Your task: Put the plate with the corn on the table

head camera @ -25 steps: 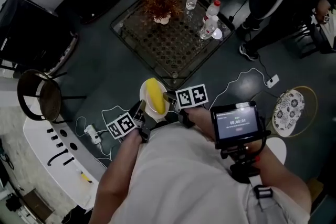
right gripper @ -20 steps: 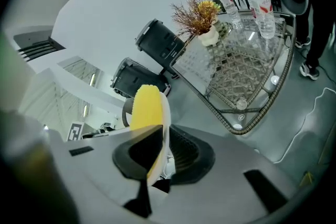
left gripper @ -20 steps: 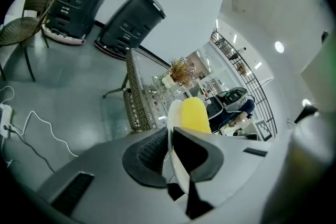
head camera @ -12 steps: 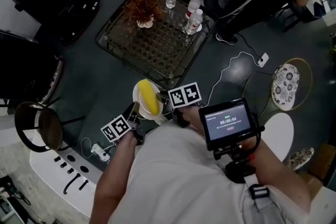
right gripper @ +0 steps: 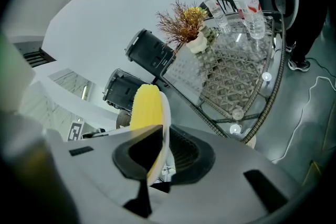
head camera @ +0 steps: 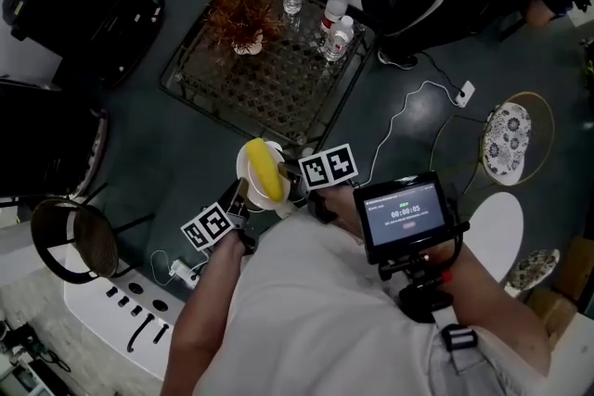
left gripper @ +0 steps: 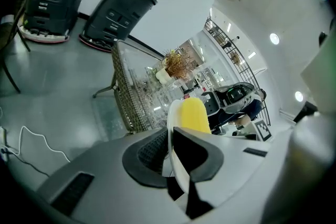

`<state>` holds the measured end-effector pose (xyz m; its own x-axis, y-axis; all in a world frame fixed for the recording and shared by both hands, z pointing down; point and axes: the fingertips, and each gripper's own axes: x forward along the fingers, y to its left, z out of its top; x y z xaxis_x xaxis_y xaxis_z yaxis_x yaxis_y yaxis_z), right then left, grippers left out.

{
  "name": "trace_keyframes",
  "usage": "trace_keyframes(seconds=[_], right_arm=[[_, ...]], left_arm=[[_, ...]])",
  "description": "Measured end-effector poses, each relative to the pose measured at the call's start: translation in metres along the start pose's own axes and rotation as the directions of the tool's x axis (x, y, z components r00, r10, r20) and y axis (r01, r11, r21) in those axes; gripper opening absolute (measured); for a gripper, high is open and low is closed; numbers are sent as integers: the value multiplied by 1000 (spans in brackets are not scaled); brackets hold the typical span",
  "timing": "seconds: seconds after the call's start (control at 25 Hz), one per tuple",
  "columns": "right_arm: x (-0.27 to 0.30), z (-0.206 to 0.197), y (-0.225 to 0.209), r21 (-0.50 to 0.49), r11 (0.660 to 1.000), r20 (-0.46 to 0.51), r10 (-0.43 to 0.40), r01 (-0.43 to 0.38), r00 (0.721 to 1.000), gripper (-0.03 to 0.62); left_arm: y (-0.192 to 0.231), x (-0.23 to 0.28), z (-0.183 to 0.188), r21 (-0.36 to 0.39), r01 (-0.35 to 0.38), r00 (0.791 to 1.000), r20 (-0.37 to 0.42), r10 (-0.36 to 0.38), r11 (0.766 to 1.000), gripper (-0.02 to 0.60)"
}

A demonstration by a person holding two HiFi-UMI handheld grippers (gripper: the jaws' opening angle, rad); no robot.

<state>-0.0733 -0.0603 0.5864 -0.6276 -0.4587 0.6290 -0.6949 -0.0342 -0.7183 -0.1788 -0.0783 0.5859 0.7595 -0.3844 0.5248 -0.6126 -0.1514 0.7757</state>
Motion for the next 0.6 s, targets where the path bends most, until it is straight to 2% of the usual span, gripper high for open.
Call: trace_keyframes(seconds=[0.24,0.6], right_arm=[[6,25,-13,-15,1000,-28,22,-22,999,48],[11,56,-51,-15,999,-83,44,-46,996,48]], left_arm=[[-2,21,17,-2,-17,1000,18,17,1000,36],[0,68,21,-42,-51,998,28,52,998,35]])
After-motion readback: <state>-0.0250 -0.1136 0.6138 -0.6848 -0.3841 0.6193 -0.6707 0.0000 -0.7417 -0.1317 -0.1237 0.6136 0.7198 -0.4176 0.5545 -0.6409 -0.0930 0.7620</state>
